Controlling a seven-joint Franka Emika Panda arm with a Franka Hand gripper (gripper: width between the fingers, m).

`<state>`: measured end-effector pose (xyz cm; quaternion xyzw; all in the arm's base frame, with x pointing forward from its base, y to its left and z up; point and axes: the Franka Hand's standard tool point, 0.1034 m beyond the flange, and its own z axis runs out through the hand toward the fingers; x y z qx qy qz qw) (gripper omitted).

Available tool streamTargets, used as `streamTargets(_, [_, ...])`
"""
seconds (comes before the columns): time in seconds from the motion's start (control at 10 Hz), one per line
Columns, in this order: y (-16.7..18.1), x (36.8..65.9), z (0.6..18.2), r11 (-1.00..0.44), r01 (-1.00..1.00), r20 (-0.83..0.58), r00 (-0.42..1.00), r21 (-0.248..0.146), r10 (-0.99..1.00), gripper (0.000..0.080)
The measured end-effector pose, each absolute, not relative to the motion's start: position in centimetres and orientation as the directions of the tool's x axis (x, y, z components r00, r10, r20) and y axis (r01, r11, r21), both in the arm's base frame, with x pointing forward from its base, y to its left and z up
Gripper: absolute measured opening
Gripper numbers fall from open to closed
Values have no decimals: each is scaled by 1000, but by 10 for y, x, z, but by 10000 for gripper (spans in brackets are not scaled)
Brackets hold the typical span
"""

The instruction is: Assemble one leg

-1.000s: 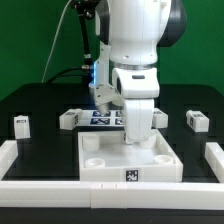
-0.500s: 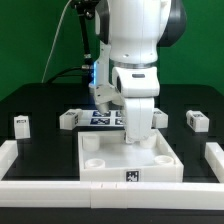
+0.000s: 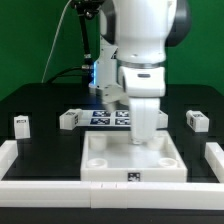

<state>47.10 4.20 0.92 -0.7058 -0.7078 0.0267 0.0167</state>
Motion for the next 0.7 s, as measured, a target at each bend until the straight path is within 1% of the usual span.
streamTargets(0.1, [55, 479, 9, 5, 999, -8, -5, -51, 1000, 64])
streamTargets(0.3, [69, 489, 8, -20, 999, -5, 19, -39, 1000, 64])
streamTargets(0.4, [77, 494, 8, -10, 999, -1, 10, -32, 1000, 64])
streamTargets(0.7, [92, 503, 9, -28, 999, 2, 28, -21, 1000, 63])
